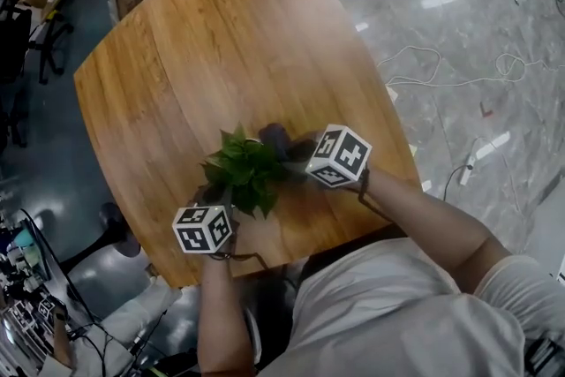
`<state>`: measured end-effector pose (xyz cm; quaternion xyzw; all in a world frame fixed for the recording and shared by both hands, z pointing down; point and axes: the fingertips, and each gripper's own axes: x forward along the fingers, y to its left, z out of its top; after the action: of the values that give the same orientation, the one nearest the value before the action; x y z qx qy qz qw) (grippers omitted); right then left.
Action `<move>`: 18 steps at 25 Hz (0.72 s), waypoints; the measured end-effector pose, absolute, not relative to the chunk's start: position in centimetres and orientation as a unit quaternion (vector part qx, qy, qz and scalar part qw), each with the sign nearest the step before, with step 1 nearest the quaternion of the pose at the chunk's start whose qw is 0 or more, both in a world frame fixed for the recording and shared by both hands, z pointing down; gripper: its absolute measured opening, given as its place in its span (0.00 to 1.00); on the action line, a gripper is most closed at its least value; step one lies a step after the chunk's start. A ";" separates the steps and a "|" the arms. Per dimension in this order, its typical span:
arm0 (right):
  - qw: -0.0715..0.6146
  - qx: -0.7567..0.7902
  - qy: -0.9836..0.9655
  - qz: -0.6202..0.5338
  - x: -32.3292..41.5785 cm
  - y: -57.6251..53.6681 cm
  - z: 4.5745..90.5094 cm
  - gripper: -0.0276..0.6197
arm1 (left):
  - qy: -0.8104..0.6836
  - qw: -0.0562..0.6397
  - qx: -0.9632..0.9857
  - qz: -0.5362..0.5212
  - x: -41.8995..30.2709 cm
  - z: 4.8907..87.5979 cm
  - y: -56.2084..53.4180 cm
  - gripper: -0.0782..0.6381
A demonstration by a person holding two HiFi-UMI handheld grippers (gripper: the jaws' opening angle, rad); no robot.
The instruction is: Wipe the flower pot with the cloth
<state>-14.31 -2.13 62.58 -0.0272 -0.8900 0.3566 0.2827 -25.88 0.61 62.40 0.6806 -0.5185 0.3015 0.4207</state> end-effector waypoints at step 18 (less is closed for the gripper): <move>0.342 -0.008 -0.875 0.344 -12.4 -3.5 64.3 0.14 | -0.460 0.363 0.715 0.382 -23.4 62.8 -2.4 0.13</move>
<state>-12.37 -3.52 64.26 -0.0079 -0.8746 0.3438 0.3419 -23.44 -2.45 62.76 0.7149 -0.4598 0.3820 0.3629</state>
